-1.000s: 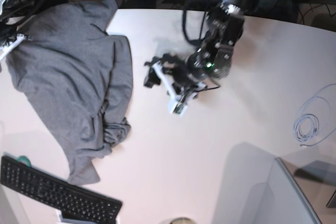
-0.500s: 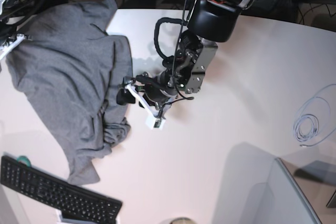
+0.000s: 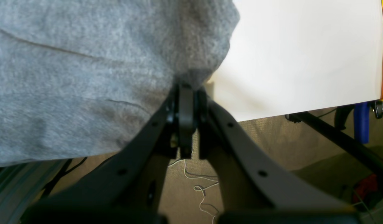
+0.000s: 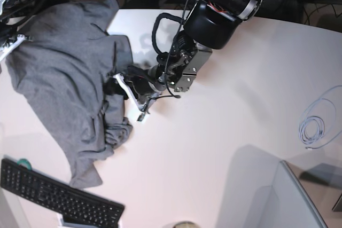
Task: Layout the t-shirt on the table in an organized manner, then fold the t-shirt properly
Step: 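Reach the left gripper into the shirt middle and grasp the fabric, then pull the grasped fabric away from the right gripper to spread it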
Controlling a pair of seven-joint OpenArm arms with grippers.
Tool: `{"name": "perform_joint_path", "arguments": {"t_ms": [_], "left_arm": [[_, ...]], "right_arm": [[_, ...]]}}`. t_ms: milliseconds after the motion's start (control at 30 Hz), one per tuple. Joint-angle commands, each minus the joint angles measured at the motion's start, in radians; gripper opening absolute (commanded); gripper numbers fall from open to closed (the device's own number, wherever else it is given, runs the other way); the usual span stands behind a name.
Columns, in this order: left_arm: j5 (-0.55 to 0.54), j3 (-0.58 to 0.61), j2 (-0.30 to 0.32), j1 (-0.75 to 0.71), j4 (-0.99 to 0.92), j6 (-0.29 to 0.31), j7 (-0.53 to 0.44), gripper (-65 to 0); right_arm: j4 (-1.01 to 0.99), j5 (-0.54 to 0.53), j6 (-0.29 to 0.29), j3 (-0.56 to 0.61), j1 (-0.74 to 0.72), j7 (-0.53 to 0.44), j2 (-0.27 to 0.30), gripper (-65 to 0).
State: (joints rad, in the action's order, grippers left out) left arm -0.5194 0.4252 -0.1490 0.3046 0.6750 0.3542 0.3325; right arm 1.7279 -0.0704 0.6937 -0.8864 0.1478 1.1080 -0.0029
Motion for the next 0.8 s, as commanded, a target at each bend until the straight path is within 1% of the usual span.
{"name": "perform_joint_path", "arguments": {"t_ms": [0, 67, 133, 200, 267, 333, 400, 500, 600, 633, 667, 767], "left_arm": [[0.000, -0.002, -0.004, 0.018, 0.016, -0.024, -0.003, -48.4], [0.000, -0.004, -0.001, 0.018, 0.032, -0.063, -0.003, -65.0], [0.000, -0.010, 0.015, 0.009, 0.102, -0.082, 0.003, -65.0], [0.000, -0.058, 0.039, -0.031, 0.210, -0.094, 0.010, -65.0], [0.009, -0.096, 0.067, -0.074, 0.331, -0.139, 0.064, -65.0], [0.009, -0.105, 0.102, -0.111, 0.455, -0.182, 0.122, -65.0], [0.009, -0.107, 0.147, -0.169, 0.582, -0.215, 0.169, -65.0], [0.009, -0.108, 0.208, -0.278, 0.762, -0.251, 0.236, -65.0], [0.009, -0.104, 0.242, -0.399, 0.883, -0.344, 0.261, -65.0], [0.009, -0.104, 0.248, -0.433, 0.911, -0.366, 0.261, -65.0], [0.009, -0.104, 0.249, -0.465, 0.935, -0.375, 0.262, -65.0], [0.009, -0.102, 0.249, -0.537, 0.989, -0.376, 0.262, -65.0]], "right_arm": [[0.017, -0.004, 0.004, -0.003, -0.004, -0.010, 0.013, -65.0], [0.017, -0.004, 0.004, -0.003, -0.004, -0.010, 0.013, -65.0], [0.017, -0.004, 0.004, -0.001, -0.007, -0.010, 0.013, -65.0], [0.017, -0.004, 0.004, 0.023, -0.024, -0.007, 0.019, -65.0], [0.028, -0.002, 0.004, 0.068, -0.035, 0.001, 0.044, -65.0], [0.039, -0.002, 0.004, 0.106, -0.057, 0.002, 0.060, -65.0], [0.054, -0.001, 0.004, 0.128, -0.087, 0.028, 0.076, -65.0], [0.062, -0.001, -0.067, 0.138, -0.142, 0.077, 0.111, -65.0], [0.059, -0.001, -0.110, 0.138, -0.175, 0.082, 0.154, -65.0], [0.059, -0.001, -0.122, 0.135, -0.182, 0.085, 0.165, -65.0], [0.059, -0.001, -0.136, 0.134, -0.185, 0.085, 0.172, -65.0], [0.059, -0.001, -0.182, 0.132, -0.184, 0.085, 0.186, -65.0]]}}
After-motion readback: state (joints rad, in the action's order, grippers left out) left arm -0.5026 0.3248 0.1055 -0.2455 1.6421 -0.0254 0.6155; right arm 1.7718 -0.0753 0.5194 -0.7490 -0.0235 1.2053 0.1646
